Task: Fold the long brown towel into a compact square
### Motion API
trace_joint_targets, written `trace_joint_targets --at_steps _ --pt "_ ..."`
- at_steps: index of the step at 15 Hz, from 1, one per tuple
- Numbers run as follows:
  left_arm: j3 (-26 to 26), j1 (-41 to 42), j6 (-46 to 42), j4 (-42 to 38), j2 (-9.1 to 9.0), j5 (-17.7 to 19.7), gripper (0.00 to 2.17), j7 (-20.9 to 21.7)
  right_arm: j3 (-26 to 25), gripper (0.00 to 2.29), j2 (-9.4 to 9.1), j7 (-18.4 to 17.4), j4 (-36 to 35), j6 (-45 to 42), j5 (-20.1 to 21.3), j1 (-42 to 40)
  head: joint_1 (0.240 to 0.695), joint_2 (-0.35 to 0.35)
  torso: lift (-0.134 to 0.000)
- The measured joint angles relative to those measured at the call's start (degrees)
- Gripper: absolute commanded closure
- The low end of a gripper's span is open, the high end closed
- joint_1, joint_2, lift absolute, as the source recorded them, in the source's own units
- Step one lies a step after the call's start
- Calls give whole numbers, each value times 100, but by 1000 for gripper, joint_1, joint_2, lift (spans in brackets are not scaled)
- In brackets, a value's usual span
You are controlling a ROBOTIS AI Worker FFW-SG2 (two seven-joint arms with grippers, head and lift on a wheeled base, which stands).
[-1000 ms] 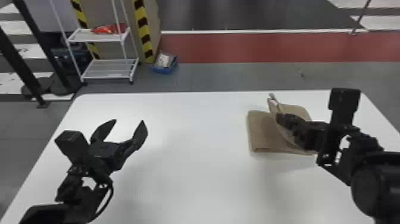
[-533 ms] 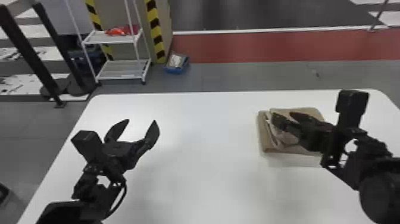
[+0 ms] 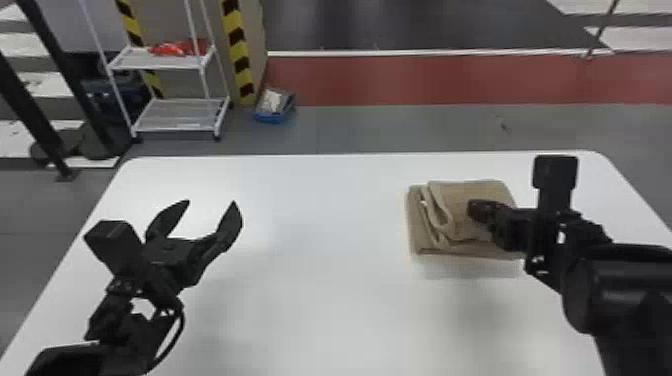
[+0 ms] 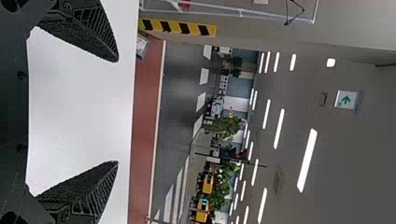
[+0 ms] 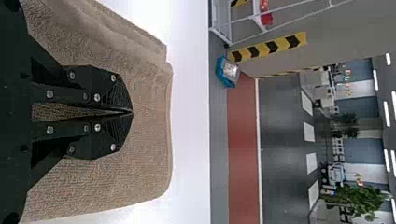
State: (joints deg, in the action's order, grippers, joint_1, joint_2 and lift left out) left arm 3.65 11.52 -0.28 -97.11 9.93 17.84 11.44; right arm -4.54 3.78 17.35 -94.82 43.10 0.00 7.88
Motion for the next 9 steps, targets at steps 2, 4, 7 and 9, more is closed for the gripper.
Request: trace_joint_targets --at_steps 2,4,7,9 --pt "17 12 -9 1 0 0 103 2 230 2051 -3 94 167 -96 42 14 695 49 -125" --pt "38 28 -14 0 0 0 103 7 423 2051 -15 197 173 -268 37 -68 695 70 -125" --pt "50 35 -26 0 0 8 103 1 681 2051 -19 330 34 -497 30 -242 695 109 -125" --pt "49 33 -28 6 0 9 103 3 859 2051 -22 404 -105 -531 34 -356 695 126 -125"
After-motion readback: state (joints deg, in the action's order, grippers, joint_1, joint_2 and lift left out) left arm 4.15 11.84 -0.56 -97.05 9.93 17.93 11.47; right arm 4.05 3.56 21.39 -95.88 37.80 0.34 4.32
